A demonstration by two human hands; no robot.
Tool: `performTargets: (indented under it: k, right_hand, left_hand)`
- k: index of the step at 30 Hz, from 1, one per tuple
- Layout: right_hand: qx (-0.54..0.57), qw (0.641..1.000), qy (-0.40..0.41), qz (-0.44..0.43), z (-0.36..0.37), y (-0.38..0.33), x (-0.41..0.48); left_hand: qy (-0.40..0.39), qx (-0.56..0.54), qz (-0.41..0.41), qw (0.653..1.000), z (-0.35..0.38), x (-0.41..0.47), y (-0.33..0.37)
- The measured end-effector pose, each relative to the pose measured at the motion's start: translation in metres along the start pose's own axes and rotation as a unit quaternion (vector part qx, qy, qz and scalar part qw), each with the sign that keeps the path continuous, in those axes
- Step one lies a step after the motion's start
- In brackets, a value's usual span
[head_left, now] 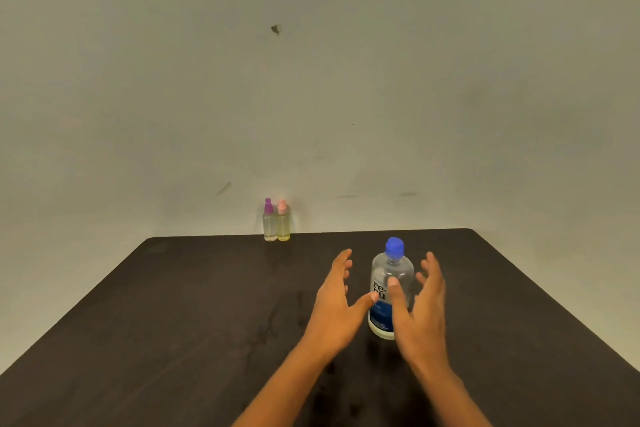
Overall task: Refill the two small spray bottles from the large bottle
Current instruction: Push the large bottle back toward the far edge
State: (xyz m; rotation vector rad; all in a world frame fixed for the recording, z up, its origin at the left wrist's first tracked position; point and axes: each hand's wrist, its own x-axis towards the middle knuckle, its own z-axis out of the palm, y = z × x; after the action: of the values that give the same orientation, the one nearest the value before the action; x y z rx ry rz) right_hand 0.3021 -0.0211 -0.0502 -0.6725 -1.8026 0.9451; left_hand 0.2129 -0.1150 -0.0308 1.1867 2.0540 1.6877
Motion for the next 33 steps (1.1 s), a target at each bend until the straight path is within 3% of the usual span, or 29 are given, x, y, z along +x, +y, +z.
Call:
performTargets:
  k: [5, 13, 33]
  right_hand:
    - [-0.011, 0.999, -0.045, 0.022, 0.005, 0.009, -0.007]
    - [-0.002, 0.998, -0.059, 0.019, 0.010, 0.007, -0.012]
    - [0.078, 0.964, -0.253, 0.012, 0.042, -0.004, -0.039]
  left_hand:
    - [-0.062, 0.025, -0.009, 0.998, 0.008, 0.002, -0.002]
    - [-0.082, 0.036, 0.009, 0.996, 0.005, 0.002, -0.001]
    - [0.009, 0.012, -0.003, 1.000, -0.071, -0.042, -0.030]
